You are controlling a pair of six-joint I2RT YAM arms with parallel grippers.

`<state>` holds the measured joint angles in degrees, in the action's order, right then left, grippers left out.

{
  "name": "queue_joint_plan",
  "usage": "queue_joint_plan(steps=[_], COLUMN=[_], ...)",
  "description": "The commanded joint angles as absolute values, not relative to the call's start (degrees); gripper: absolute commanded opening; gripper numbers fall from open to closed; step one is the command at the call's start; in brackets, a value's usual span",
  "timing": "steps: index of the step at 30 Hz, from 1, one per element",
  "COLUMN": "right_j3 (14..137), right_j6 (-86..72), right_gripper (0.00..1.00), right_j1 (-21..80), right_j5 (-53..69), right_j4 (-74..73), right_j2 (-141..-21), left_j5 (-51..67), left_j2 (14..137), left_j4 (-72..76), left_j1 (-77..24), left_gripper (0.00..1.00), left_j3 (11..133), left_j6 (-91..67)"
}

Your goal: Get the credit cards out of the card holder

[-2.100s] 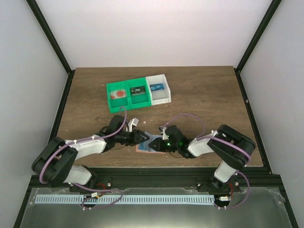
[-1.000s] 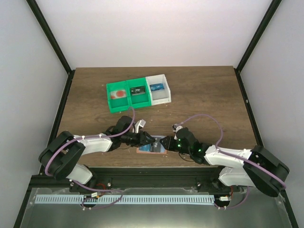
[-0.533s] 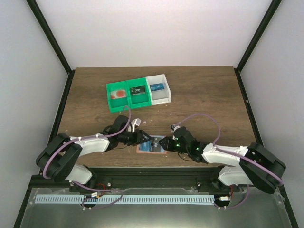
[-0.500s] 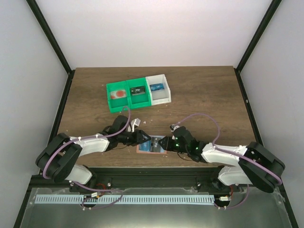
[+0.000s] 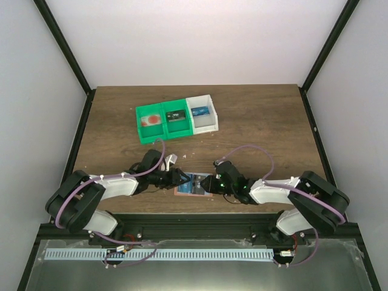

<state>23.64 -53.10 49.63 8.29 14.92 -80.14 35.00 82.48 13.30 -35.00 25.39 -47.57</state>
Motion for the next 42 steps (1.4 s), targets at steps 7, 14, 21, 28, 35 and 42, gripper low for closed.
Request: queue_joint_plan(steps=[7,14,21,28,35,42], right_j3=[22.5,22.6,22.0,21.8,21.0,21.3], right_j6=[-54.6,-54.5,-54.4,-54.1,-54.8,-54.4], right_gripper=[0.21,0.2,0.2,0.2,0.2,0.2], right_j1=[49.4,49.4,49.4,49.4,49.4,49.4], right_j5=[7.5,7.8,7.8,8.4,8.5,8.3], right_j4=[17.8,18.3,18.8,19.5,20.7,20.5], right_j2=[-83.4,-84.1,-83.7,-83.8,-84.5,-84.2], left_j5=[37.0,37.2,37.0,38.0,39.5,40.3], left_j2=[82.0,84.0,86.6,89.6,91.3,93.1], left_j4=[14.8,15.6,16.4,18.9,20.6,23.0], left_j1=[-35.1,-35.9,-36.2,-36.6,-37.3,-37.4], left_gripper=[0.45,0.45,0.41,0.39,0.37,0.34], left_j3=[25.9,26.6,27.0,27.4,28.4,27.9], left_j6=[-47.3,-47.5,-47.6,-48.7,-50.0,-51.6])
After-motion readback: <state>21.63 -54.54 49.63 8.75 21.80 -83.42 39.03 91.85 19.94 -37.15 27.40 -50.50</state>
